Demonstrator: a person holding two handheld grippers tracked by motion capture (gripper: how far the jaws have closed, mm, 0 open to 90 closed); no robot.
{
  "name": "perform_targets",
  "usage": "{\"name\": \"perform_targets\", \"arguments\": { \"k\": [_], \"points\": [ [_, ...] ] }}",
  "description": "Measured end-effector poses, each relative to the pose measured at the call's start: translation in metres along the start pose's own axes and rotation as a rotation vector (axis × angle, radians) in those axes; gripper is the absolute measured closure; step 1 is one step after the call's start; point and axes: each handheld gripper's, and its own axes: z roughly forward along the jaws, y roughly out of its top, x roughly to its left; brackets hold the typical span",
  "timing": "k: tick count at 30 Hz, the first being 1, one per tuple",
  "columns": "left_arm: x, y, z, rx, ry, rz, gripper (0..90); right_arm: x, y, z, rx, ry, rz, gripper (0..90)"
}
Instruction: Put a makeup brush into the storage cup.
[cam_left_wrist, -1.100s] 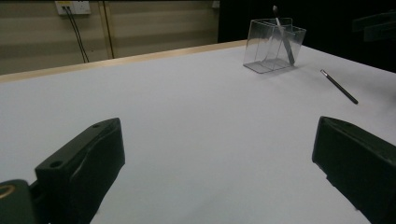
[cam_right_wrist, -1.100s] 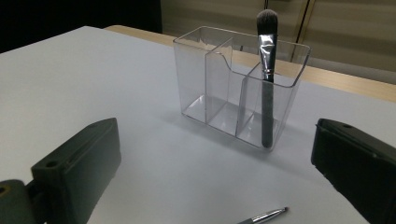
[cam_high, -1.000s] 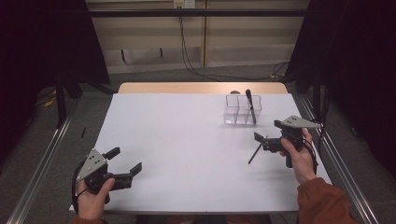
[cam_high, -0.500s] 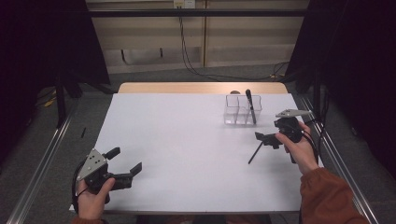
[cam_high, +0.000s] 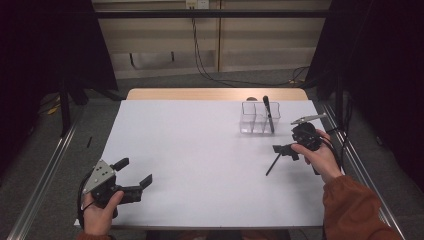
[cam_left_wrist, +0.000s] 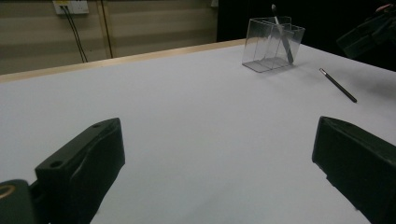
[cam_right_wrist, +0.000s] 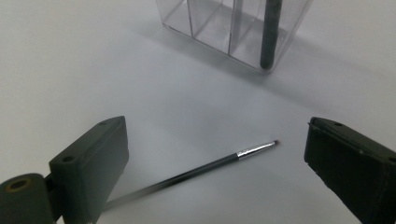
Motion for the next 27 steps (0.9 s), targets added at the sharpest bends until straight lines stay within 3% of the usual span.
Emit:
{"name": "perform_targets", "arguments": {
  "k": [7,17,27],
  "points": [
    [0.0,0.0,0.0,0.008,-0.001,0.004,2.4,-0.001,0.003,-0.003,0.036,-0.006,0.005,5.7],
    [0.0,0.0,0.0,0.009,-0.003,0.008,2.4,-0.002,0.007,0.007,0.186,-0.018,-0.007,5.8],
    [0.0,0.0,0.001,0.01,-0.008,0.007,2.4,0.001,0.013,0.025,0.36,-0.019,0.03,7.1]
  ]
}}
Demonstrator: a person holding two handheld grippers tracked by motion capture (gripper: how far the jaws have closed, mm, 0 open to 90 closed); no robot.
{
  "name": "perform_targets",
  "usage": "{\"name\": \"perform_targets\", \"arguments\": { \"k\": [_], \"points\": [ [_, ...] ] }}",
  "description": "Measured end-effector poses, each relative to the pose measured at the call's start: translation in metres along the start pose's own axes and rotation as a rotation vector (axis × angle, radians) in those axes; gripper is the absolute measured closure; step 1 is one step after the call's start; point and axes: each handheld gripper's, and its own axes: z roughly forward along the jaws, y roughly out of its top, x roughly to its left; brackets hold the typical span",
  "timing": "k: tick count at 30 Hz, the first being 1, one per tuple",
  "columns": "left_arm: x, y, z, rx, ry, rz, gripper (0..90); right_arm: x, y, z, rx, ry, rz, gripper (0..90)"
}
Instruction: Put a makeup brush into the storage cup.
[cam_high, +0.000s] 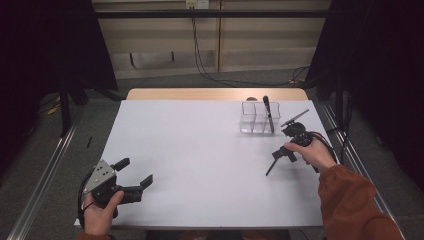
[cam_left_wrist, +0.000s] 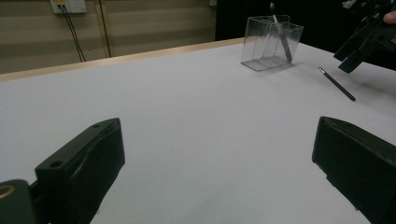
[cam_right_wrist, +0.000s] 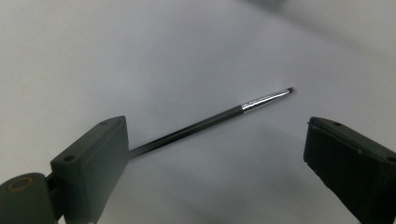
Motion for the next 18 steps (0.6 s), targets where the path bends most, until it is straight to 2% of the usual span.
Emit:
{"name": "perform_targets", "arguments": {
  "k": [3,8,10,15,18],
  "points": [
    [0.0,0.0,0.0,0.001,0.0,-0.002,2.4,-0.001,0.003,0.003,0.022,-0.016,0.017,8.4],
    [0.0,0.0,0.0,0.001,-0.004,0.009,2.4,0.0,0.006,0.005,0.015,-0.01,0.059,11.9],
    [0.0,0.0,0.001,0.001,-0.01,0.012,2.4,0.001,0.006,0.007,0.041,-0.005,0.07,12.6],
    [0.0,0.0,0.001,0.001,-0.008,0.011,2.4,0.001,0.007,0.011,0.066,-0.008,0.081,14.6],
    [0.0,0.0,0.001,0.0,-0.007,0.009,2.4,0.001,0.009,0.014,0.06,-0.018,0.078,15.2]
  ]
}}
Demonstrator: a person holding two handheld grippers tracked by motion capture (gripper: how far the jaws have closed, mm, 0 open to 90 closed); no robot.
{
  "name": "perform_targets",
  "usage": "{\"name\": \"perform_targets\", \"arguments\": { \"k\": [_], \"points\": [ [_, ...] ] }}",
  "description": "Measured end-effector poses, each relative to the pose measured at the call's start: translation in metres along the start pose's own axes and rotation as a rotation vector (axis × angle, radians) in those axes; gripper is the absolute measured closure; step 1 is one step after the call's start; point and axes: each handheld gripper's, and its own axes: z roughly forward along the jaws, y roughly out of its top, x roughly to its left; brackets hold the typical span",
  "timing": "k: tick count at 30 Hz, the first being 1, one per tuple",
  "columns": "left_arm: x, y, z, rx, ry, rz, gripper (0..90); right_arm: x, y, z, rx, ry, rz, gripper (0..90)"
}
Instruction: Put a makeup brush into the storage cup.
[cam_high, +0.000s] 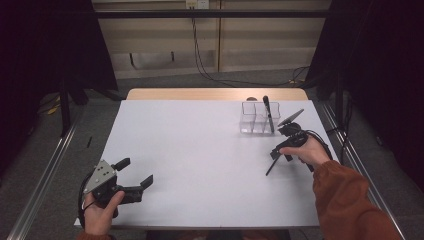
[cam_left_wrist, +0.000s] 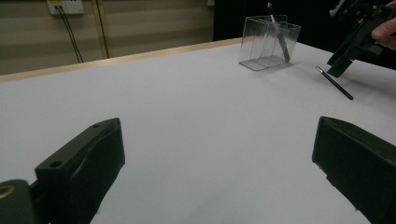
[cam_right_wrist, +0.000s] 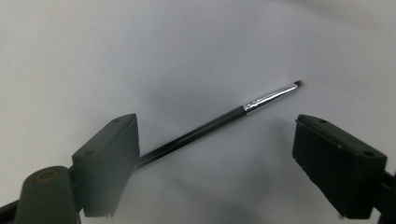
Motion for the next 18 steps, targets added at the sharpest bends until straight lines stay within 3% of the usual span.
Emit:
{"name": "perform_targets", "arguments": {
  "k": [10,18],
  "points": [
    [0.0,0.0,0.0,0.001,-0.001,0.004,2.4,0.001,0.004,0.008,0.029,-0.014,0.048,26.0],
    [-0.001,0.0,0.0,0.002,-0.002,0.004,2.5,0.004,0.006,0.012,0.047,-0.047,0.033,28.0]
  ]
}}
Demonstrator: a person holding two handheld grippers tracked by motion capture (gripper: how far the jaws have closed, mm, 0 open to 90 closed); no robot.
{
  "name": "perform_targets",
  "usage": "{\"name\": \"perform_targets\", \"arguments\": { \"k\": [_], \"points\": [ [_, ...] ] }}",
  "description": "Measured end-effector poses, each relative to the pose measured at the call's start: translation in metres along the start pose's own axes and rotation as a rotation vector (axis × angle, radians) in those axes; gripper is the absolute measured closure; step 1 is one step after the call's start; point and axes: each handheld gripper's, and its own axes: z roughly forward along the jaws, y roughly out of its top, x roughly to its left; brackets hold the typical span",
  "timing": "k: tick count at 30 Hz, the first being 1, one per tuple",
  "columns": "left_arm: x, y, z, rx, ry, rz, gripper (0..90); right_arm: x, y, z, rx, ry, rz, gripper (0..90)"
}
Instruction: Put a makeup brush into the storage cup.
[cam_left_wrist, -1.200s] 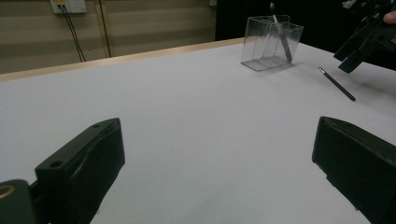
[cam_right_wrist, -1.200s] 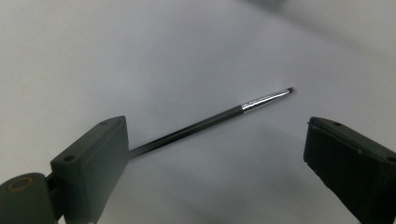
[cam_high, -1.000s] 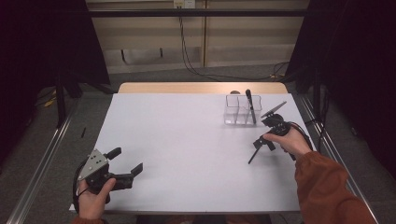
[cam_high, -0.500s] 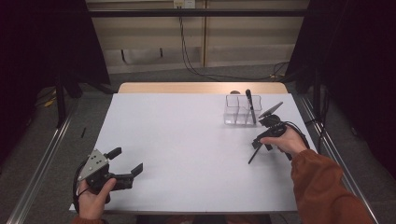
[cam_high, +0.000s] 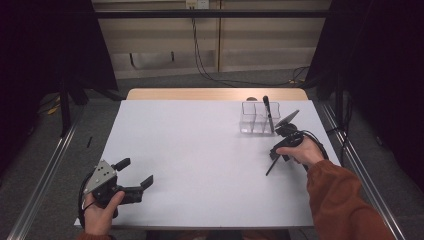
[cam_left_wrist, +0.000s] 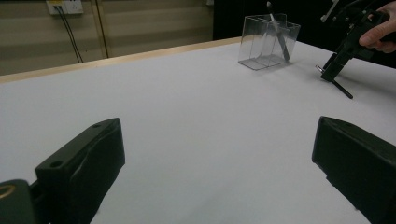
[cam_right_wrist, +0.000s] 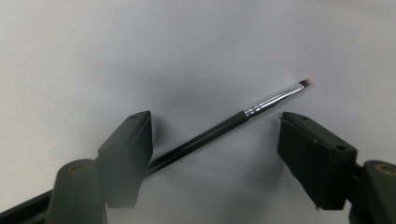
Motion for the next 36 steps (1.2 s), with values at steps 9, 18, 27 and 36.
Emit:
{"name": "perform_targets", "arguments": {
  "k": [9,18,27,36],
  "points": [
    [0.0,0.0,0.0,0.0,0.0,0.001,2.6,-0.003,0.0,-0.002,0.006,-0.017,-0.017,42.3],
    [-0.001,0.0,-0.001,-0.003,0.0,0.003,2.6,-0.004,0.0,-0.003,0.018,-0.018,-0.048,47.7],
    [-0.001,0.0,-0.001,-0.008,0.0,0.003,2.7,-0.008,0.002,-0.005,0.03,-0.011,-0.053,60.6],
    [-0.001,0.0,-0.001,-0.01,-0.002,0.006,2.8,-0.012,0.006,-0.005,0.055,-0.022,-0.009,71.9]
  ]
}}
